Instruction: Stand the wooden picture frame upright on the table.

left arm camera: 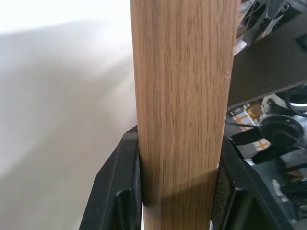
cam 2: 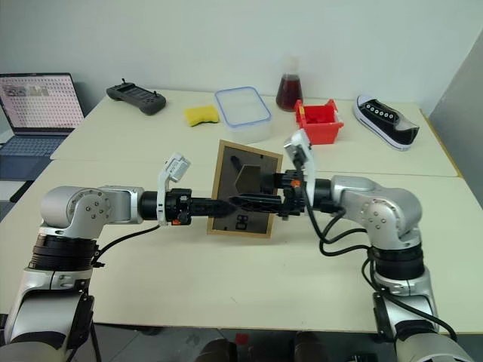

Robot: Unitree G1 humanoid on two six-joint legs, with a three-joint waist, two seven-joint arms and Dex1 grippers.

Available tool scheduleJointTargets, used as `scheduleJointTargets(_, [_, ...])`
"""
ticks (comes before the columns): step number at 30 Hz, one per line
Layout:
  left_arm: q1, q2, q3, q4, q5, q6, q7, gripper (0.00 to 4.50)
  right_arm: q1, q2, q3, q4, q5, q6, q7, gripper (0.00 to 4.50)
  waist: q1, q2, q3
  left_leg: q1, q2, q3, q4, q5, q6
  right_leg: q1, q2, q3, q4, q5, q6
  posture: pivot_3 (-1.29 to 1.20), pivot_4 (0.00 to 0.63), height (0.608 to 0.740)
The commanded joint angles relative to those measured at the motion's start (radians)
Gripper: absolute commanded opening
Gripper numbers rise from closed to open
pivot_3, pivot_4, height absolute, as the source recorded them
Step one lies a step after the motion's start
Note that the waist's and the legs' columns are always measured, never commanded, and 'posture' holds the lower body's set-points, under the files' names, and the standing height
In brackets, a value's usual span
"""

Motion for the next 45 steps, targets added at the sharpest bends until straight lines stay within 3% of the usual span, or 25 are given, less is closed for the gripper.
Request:
scheduleJointTargets(1, [-0.009, -0.005, 0.069, -0.038, -0.071, 0.096, 0.020, 1.34, 0.035, -0.087, -0.047, -0.066, 0.014, -0.028, 0.016, 4.16, -0.001, 0.000, 0.000, 0.000, 0.000, 0.000, 0.000, 0.000, 0.000, 0.000, 0.000, 0.000, 0.000, 0.000, 0.000, 0.00, 0.150, 0.740])
scheduleJointTargets(3, [-0.020, -0.039, 0.125, -0.012, -0.116, 0.190, 0.055, 1.34, 0.076, -0.158, -0.048, -0.081, -0.072, -0.142, 0.036, 4.16, -0.001, 0.000, 0.000, 0.000, 0.000, 0.000, 0.000, 0.000, 0.000, 0.000, 0.000, 0.000, 0.000, 0.000, 0.000, 0.00, 0.150, 0.740])
scheduleJointTargets(5, [-0.029, -0.062, 0.169, 0.007, -0.160, 0.277, 0.079, 1.34, 0.143, -0.236, -0.020, -0.092, -0.237, -0.396, 0.084, 4.16, 0.002, 0.000, 0.000, 0.000, 0.000, 0.000, 0.000, 0.000, 0.000, 0.000, 0.000, 0.000, -0.001, 0.000, 0.000, 0.00, 0.150, 0.740])
scheduleJointTargets(9, [-0.037, -0.030, 0.140, 0.109, -0.372, 0.305, 0.148, 1.34, 0.288, -0.370, 0.093, 0.079, -0.715, -1.292, 0.136, 4.16, 0.002, -0.001, 0.000, -0.002, -0.001, 0.000, 0.001, 0.000, 0.000, 0.000, 0.000, 0.000, -0.002, 0.000, 0.001, 0.00, 0.150, 0.740])
scheduleJointTargets(12, [-0.049, -0.008, 0.104, 0.159, -0.513, 0.305, 0.219, 1.34, 0.270, -0.373, 0.114, 0.296, -0.949, -1.815, -0.012, 4.16, -0.005, -0.001, 0.001, -0.001, -0.001, 0.001, 0.001, 0.000, 0.000, 0.000, 0.000, 0.000, -0.001, 0.000, 0.001, 0.00, 0.150, 0.740])
scheduleJointTargets(15, [-0.045, 0.009, 0.070, 0.169, -0.646, 0.305, 0.296, 1.34, 0.194, -0.336, 0.119, 0.462, -1.139, -2.122, -0.182, 4.16, -0.011, -0.001, 0.001, 0.001, -0.001, 0.002, 0.001, 0.000, 0.000, 0.000, 0.000, 0.003, 0.001, 0.000, 0.001, 0.00, 0.150, 0.740])
scheduleJointTargets(20, [-0.017, 0.005, 0.042, 0.161, -0.818, 0.305, 0.434, 1.34, 0.062, -0.244, 0.127, 0.600, -1.345, -2.290, -0.402, 4.16, -0.014, -0.001, 0.001, 0.004, 0.000, 0.002, 0.000, 0.003, -0.005, 0.000, 0.000, 0.004, 0.003, 0.000, 0.000, 0.00, 0.150, 0.740])
scheduleJointTargets(26, [0.023, -0.001, 0.009, 0.145, -0.993, 0.268, 0.572, 1.34, -0.001, -0.198, 0.148, 0.621, -1.461, -2.382, -0.530, 4.16, -0.009, -0.001, 0.001, 0.004, -0.001, 0.002, 0.001, 0.003, -0.006, 0.001, -0.001, 0.005, 0.004, 0.000, 0.000, 0.00, 0.150, 0.740])
scheduleJointTargets(29, [0.054, 0.018, -0.022, 0.116, -1.082, 0.225, 0.633, 1.34, -0.013, -0.202, 0.167, 0.627, -1.466, -2.410, -0.555, 3.67, -0.007, -0.001, 0.001, 0.005, -0.001, 0.002, 0.001, 0.003, -0.006, 0.001, -0.002, 0.005, 0.004, 0.000, 0.000, 0.00, 0.150, 0.740])
scheduleJointTargets(31, [0.073, 0.033, -0.041, 0.104, -1.131, 0.196, 0.670, 1.34, -0.012, -0.209, 0.171, 0.631, -1.468, -2.416, -0.571, 3.08, -0.007, -0.001, 0.001, 0.006, -0.002, 0.002, 0.001, 0.003, -0.006, 0.002, -0.003, 0.005, 0.004, 0.000, 0.000, 0.00, 0.150, 0.740])
scheduleJointTargets(37, [0.100, 0.049, -0.059, 0.066, -1.152, 0.155, 0.692, 1.34, -0.018, -0.228, 0.170, 0.631, -1.464, -2.425, -0.602, 1.62, -0.007, -0.001, 0.001, 0.007, -0.002, 0.002, 0.001, 0.003, -0.006, 0.003, -0.003, 0.006, 0.005, 0.000, 0.000, 0.00, 0.150, 0.740])
scheduleJointTargets(39, [0.108, 0.050, -0.060, 0.043, -1.152, 0.141, 0.696, 1.34, -0.022, -0.232, 0.171, 0.637, -1.462, -2.424, -0.605, 1.53, -0.008, -0.001, 0.001, 0.008, -0.002, 0.002, 0.001, 0.003, -0.006, 0.003, -0.002, 0.006, 0.005, 0.000, 0.000, 0.00, 0.150, 0.740])
scheduleJointTargets(41, [0.121, 0.050, -0.055, 0.022, -1.152, 0.122, 0.705, 1.99, -0.025, -0.236, 0.175, 0.639, -1.443, -2.417, -0.599, 1.52, -0.008, -0.001, 0.001, 0.008, -0.002, 0.002, 0.001, 0.003, -0.006, 0.003, -0.002, 0.006, 0.005, 0.000, 0.000, 0.00, 0.150, 0.740])
scheduleJointTargets(45, [0.136, 0.069, -0.043, 0.050, -1.152, 0.092, 0.724, 2.74, -0.021, -0.262, 0.204, 0.653, -1.356, -2.402, -0.564, 1.36, -0.008, -0.001, 0.001, 0.008, -0.002, 0.003, 0.001, 0.003, -0.006, 0.003, -0.002, 0.007, 0.005, 0.000, 0.000, 0.00, 0.150, 0.740])
